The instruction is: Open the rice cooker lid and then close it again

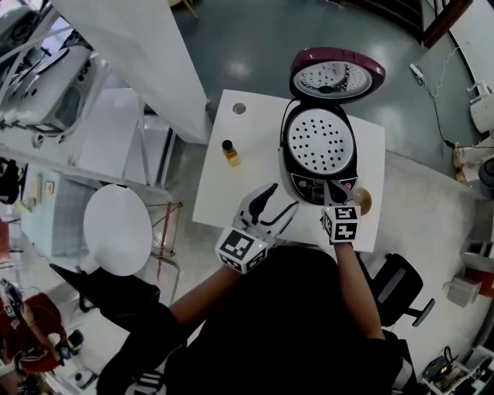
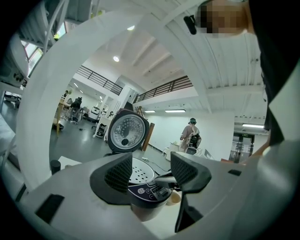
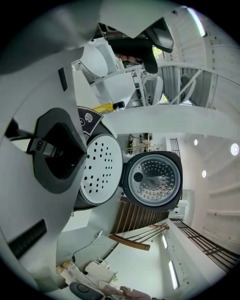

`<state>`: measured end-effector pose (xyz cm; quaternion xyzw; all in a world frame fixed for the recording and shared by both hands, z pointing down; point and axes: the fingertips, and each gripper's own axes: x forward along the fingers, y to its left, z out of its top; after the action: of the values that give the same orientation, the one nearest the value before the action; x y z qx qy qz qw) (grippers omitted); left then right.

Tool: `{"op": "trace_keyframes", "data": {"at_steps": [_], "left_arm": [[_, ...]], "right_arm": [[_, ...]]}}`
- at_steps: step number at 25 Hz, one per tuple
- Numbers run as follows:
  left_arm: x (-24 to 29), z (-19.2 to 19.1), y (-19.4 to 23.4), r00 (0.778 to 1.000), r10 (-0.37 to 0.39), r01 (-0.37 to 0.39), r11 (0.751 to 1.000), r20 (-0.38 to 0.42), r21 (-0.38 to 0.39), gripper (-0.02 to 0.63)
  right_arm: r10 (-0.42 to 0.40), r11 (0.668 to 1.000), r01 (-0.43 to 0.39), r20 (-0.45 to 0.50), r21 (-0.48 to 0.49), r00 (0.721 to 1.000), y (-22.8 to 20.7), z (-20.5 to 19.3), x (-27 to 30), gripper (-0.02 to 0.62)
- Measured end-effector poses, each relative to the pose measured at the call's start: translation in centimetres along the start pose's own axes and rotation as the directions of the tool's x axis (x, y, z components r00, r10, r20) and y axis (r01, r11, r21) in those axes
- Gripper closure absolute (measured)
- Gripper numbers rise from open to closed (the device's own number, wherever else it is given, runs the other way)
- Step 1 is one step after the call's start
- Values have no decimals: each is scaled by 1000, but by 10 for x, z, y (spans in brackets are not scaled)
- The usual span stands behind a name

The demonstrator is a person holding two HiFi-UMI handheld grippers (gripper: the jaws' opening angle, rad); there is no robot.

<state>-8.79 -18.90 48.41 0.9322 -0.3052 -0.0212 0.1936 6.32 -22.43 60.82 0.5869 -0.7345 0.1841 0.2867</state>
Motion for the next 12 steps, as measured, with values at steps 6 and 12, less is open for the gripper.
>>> {"op": "trace_keyframes", "data": {"at_steps": [6, 12], "left_arm": [[2, -3, 7, 999, -21, 21, 1000, -26, -1, 371], [5, 11, 14, 1000, -29, 29, 1000, -12, 7, 371]], "right_arm": [[24, 1000, -24, -19, 16, 1000, -1, 0, 1, 595], [70, 995, -71, 16, 71, 997, -3, 7, 0, 595]]}}
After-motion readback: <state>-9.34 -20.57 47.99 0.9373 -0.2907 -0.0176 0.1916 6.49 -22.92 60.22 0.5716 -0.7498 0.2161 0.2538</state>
